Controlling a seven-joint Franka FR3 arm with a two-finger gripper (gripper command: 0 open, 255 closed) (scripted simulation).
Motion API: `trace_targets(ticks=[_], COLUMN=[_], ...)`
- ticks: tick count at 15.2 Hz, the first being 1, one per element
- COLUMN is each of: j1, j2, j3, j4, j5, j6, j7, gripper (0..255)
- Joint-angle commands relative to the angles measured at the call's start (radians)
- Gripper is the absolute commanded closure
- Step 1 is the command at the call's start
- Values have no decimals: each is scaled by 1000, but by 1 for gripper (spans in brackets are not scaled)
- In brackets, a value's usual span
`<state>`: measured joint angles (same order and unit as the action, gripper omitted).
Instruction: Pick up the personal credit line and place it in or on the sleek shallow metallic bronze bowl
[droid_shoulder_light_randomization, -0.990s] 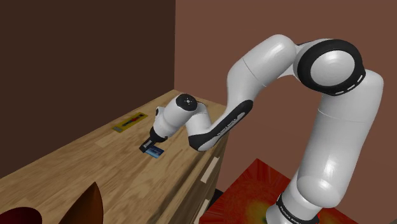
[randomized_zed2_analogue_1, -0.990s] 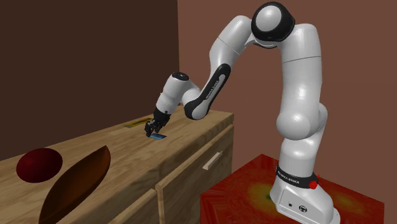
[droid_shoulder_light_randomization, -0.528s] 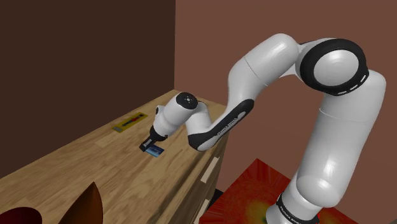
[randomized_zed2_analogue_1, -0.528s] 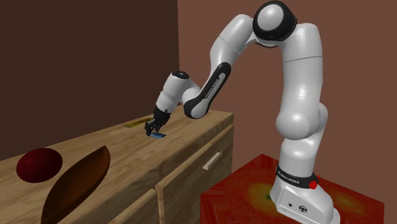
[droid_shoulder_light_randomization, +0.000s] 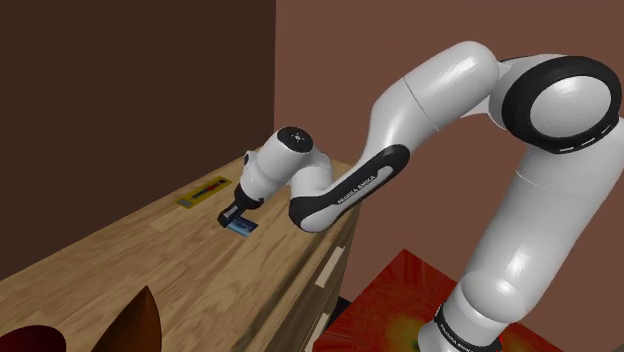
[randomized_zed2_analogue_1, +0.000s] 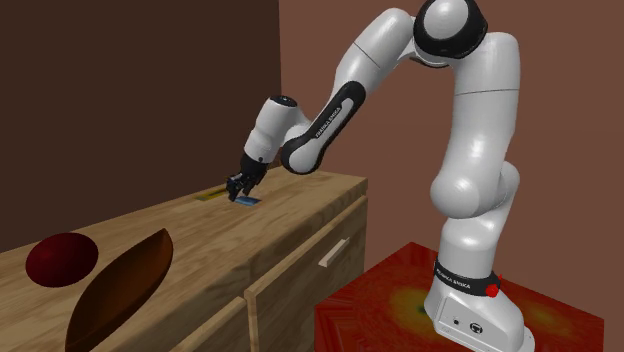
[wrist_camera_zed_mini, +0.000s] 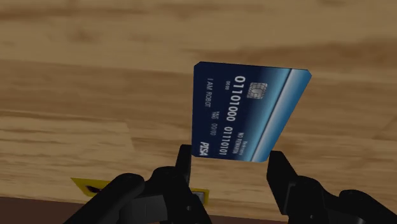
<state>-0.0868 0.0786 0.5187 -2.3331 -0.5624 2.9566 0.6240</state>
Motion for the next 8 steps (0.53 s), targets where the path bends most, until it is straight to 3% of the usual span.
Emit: trace_targets(ticks=[1, 8], j1=[-13, -18], j2=[-20, -98], j3=[21, 49], j4=[4, 19], j5=[77, 288], j6=[-19, -91], j7=[-65, -236], gripper=[255, 255])
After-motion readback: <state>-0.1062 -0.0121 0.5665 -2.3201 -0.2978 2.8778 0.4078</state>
